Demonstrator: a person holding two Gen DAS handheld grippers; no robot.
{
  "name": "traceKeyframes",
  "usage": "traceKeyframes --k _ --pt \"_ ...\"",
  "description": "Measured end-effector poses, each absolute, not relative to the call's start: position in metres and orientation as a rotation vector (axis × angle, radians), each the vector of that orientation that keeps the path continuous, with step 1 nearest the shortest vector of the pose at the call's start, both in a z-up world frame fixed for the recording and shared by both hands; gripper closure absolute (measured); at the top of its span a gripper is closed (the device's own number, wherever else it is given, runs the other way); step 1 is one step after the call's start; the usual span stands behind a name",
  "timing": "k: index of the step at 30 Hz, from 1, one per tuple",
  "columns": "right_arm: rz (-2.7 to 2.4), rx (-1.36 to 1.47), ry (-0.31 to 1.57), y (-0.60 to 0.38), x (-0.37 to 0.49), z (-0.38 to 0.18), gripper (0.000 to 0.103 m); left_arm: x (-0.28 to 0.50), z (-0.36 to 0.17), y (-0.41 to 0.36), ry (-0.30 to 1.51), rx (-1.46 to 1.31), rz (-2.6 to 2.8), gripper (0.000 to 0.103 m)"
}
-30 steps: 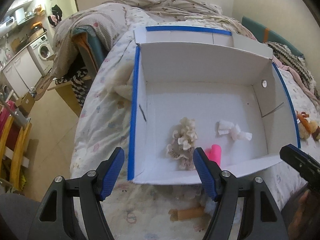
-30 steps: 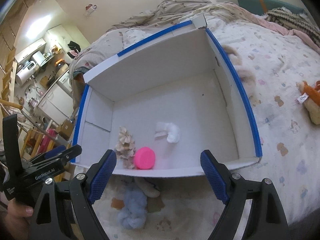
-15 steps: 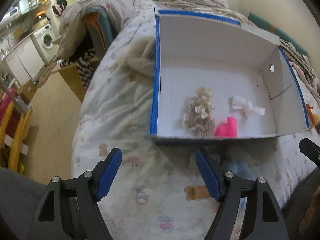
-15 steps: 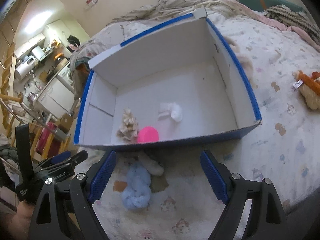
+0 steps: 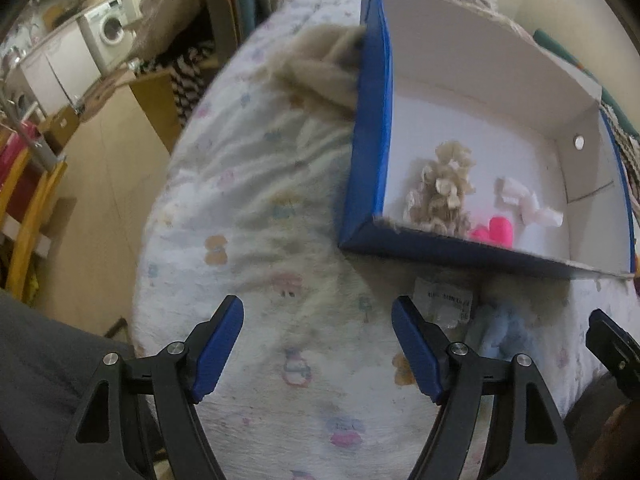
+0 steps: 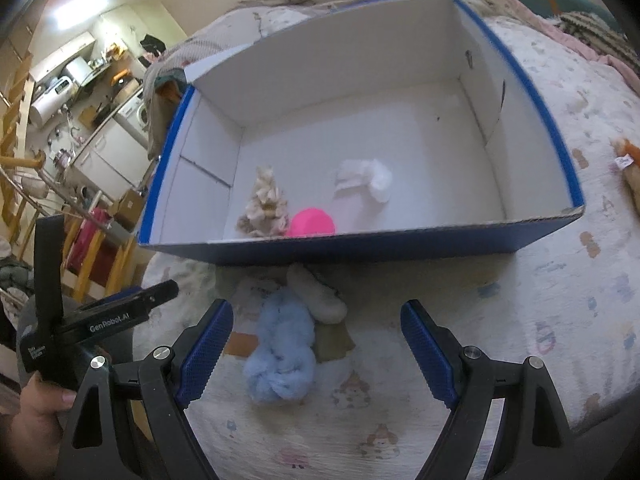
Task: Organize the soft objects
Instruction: 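Raise both tools out of the box and back away, then grasp the tan foam piece with the left tool while the right tool grasps the blue fluffy plush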
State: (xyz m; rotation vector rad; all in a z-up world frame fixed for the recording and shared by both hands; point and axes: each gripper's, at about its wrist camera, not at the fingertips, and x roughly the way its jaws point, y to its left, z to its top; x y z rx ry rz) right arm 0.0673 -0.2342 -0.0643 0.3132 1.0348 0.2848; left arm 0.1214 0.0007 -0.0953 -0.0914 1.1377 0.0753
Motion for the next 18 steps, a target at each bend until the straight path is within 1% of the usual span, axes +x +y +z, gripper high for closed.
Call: traceKeyframes --k 5,7,12,18 --pt "0.256 0.342 1.072 -0.238 0.072 -0.075 0.012 0.122 -0.125 -0.017 1.27 -0.128 -0.046 0.029" --pt "0.246 0.352 1.079 -0.24 0.074 -0.077 0.012 0.12 -0.132 -0.029 1.295 -0.117 -0.098 0.029" --pt "0.235 0.367 1.086 -0.244 0.075 -0.079 0.012 0.12 -0.144 -0.059 1.319 -0.051 -0.195 0.029" --pt "0.233 0.377 1.088 -0.245 0.077 -0.08 0.012 0.118 -0.152 -0.077 1.333 -0.014 -0.25 0.029"
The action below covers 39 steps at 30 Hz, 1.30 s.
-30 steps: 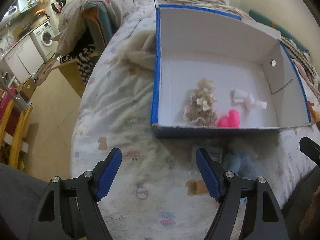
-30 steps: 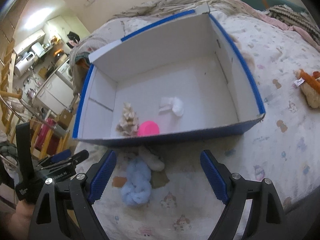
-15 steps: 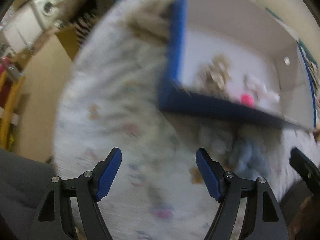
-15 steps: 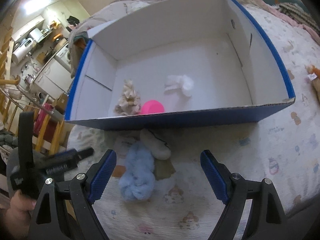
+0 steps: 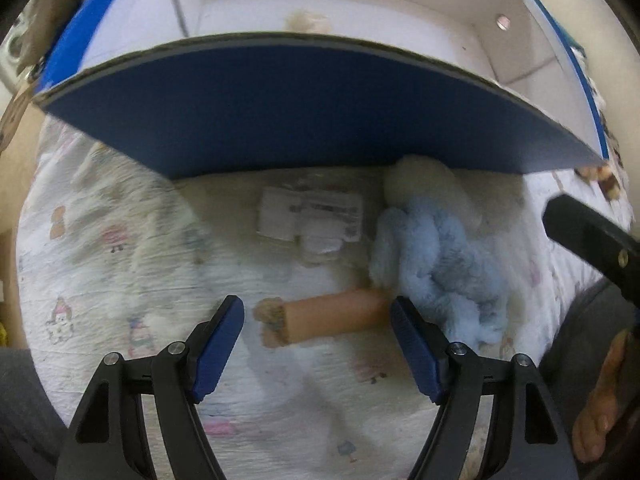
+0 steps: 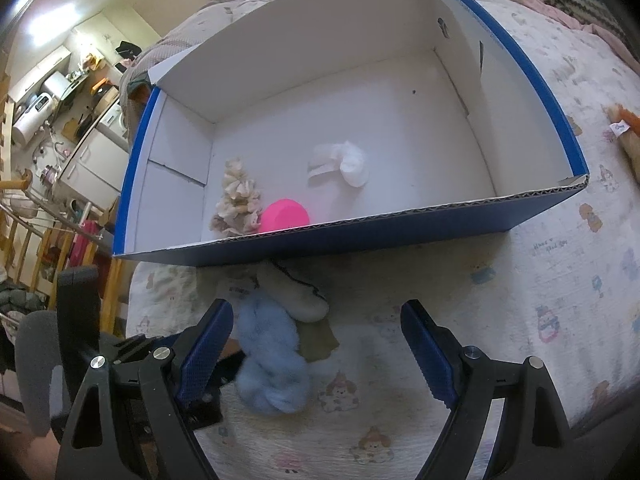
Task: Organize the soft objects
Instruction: 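Grasp the tan foam piece with the left tool while the right tool grasps the blue fluffy plush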
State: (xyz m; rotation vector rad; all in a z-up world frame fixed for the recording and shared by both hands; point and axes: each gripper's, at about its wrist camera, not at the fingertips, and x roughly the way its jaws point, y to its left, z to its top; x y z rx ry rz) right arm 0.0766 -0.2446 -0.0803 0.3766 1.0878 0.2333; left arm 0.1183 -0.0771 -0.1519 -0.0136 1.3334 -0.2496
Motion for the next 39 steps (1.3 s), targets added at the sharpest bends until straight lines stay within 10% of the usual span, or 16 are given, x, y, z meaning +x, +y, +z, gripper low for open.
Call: traceKeyframes --k 3,11,19,28,35,39 --pt "0.236 0.376 1.091 -0.244 0.078 -0.081 0.012 0.118 -0.156 -0.087 1.335 0.04 -0.255 0.032" --pt "0.237 0.373 1.096 -0.244 0.079 -0.082 0.012 0.123 -0.158 -0.085 1.339 0.033 -0.27 0.092" --pt "0.255 0.427 1.112 -0.25 0.079 -0.086 0.012 0.128 -0.142 -0.047 1.328 -0.06 -0.2 0.094" --pt "0.416 0.363 1.251 -0.197 0.078 -0.106 0.044 0.122 -0.125 -0.037 1.28 -0.052 -0.126 0.094" --pt "0.387 0.269 1.297 -0.157 0.089 -0.128 0.045 0.116 -0.122 -0.02 1.271 -0.069 -0.106 0.094" --pt "0.381 0.191 1.248 -0.146 0.087 -0.125 0.075 0.118 -0.125 -0.024 1.27 -0.087 -0.104 0.094"
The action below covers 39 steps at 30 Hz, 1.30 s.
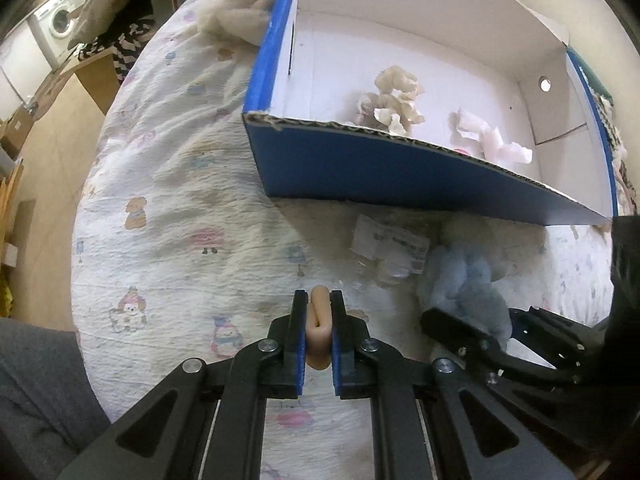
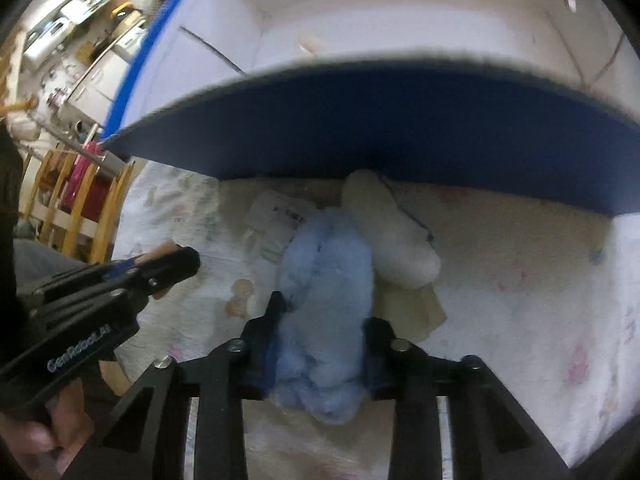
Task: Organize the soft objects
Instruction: 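Grasp the tan foam piece with the left tool while the right tool grasps the blue fluffy plush, then carry the tan foam piece and blue plush over the box with both tools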
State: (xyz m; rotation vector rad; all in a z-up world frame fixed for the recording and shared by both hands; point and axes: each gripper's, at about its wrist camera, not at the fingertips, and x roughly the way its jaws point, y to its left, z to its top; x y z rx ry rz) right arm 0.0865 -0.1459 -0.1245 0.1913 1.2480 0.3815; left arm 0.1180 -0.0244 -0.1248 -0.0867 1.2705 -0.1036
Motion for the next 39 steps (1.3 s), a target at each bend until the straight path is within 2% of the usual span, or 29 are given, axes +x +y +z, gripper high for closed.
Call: traceKeyframes --k 2,4,18,30,39 --pt "0.398 0.16 1.191 -0.144 0.081 -0.112 0.081 0.117 -0.123 -0.023 1.266 -0.098 -0.109 0.094" --pt "0.43 0.155 1.16 -0.144 0.078 -0.1 0.082 0.116 -0.122 -0.024 1.261 -0.096 -0.11 0.094" --pt "0.452 0.289 1.033 -0.207 0.04 -0.039 0.082 0.108 -0.106 -0.019 1.227 -0.092 -0.117 0.094" --pt "0.447 0.314 0.88 -0.25 0.037 0.022 0.082 0.093 -0.036 -0.018 1.05 -0.062 -0.139 0.094" --pt "0.42 0.295 0.816 -0.26 0.067 0.039 0.082 0.135 0.001 -0.03 0.989 -0.049 -0.146 0.094"
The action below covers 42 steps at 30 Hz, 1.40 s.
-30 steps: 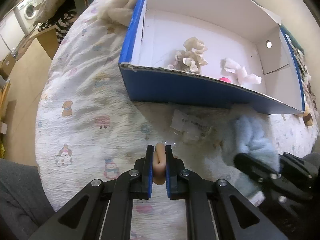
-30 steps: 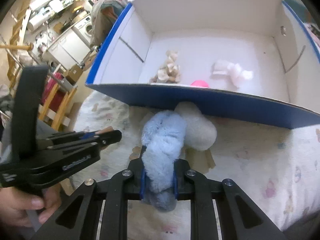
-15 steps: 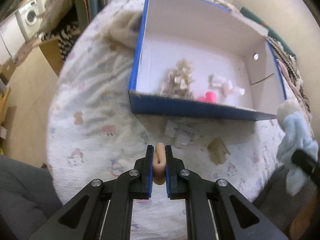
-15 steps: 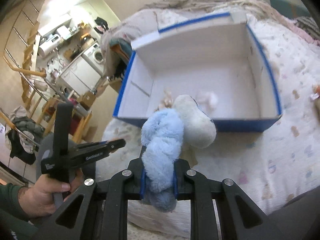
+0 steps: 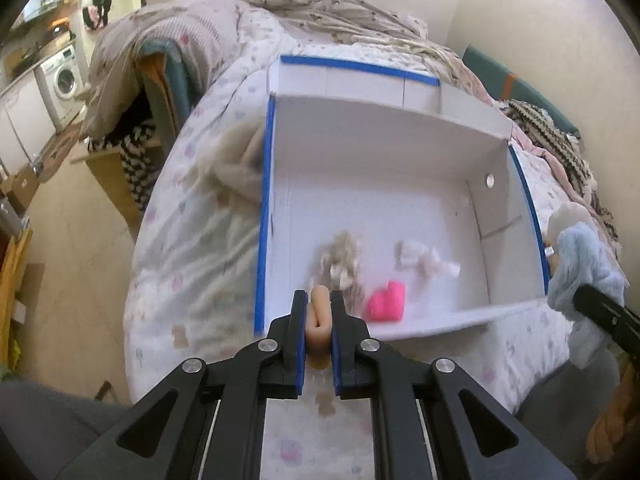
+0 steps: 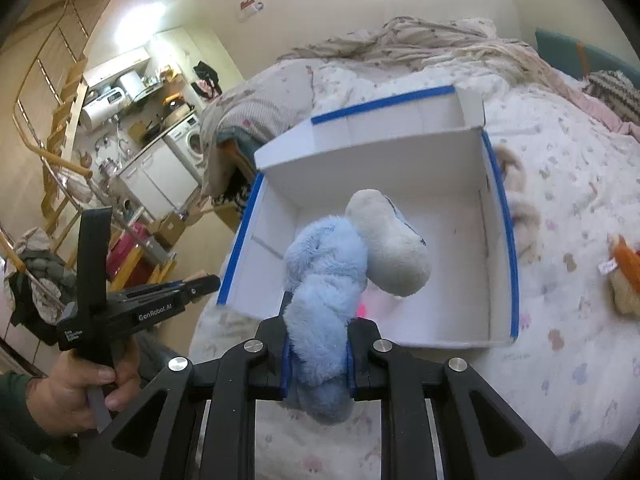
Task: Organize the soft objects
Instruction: 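Carry the tan foam piece and blue plush over the box with both tools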
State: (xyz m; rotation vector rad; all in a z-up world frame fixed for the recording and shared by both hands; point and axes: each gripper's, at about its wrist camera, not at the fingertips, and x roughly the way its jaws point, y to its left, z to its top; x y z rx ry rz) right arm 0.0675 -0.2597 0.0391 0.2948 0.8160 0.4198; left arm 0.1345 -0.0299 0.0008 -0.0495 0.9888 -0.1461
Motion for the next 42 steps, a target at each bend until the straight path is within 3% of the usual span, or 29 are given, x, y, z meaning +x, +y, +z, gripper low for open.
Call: traceKeyframes --k 8,20,42 --pt "0.394 0.278 0.786 -0.269 0.103 0.024 0.082 0.183 0.008 -0.051 1.004 -0.029 -0.137 0.093" --pt "0.383 0.348 0.803 -0.275 0.158 -0.009 0.082 0.214 -0.036 -0.077 1.061 0.07 -0.095 0.093" --pt "0.201 0.035 0.94 -0.239 0.175 -0.062 0.081 0.243 -0.079 -0.102 1.112 0.147 -0.063 0.093"
